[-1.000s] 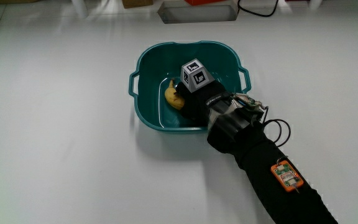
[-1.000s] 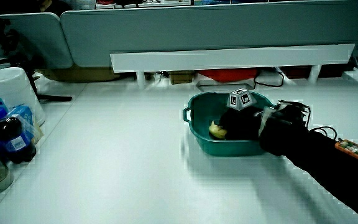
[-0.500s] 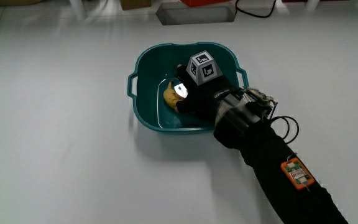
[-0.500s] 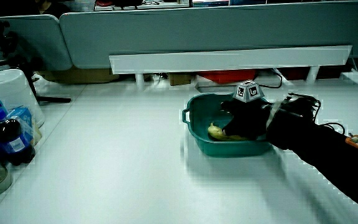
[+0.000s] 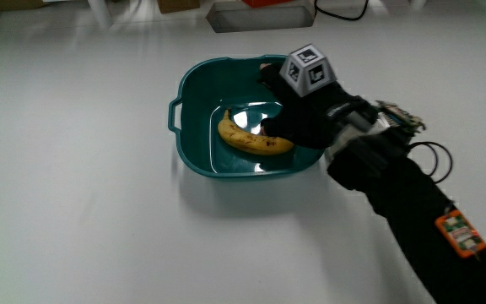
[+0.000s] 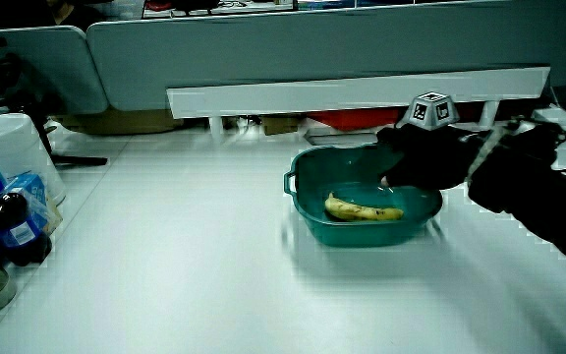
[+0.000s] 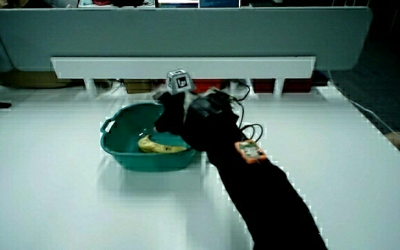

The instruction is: Place banana into plate

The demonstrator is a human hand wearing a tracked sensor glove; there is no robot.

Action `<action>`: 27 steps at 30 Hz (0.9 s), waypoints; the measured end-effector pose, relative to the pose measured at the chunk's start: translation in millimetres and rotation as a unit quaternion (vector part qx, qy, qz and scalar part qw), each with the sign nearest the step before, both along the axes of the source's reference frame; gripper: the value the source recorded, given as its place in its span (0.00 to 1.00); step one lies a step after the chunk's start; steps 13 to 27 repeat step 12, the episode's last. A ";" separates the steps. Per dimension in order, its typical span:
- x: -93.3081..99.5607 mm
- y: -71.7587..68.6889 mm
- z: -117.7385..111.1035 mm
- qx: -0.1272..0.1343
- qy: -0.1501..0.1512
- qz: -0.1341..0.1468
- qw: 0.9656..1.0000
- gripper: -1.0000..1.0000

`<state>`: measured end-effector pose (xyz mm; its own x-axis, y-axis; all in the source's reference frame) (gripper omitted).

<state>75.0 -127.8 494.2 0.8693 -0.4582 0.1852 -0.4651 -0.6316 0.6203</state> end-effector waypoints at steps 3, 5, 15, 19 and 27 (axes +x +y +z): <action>18.1 0.1 -18.9 0.034 -0.003 0.011 0.999 0.00; 30.1 0.5 -22.2 0.041 -0.007 0.016 0.999 0.00; 81.6 11.1 -28.5 0.012 -0.053 0.032 0.998 0.00; 81.6 11.1 -28.5 0.012 -0.053 0.032 0.998 0.00; 81.6 11.1 -28.5 0.012 -0.053 0.032 0.998 0.00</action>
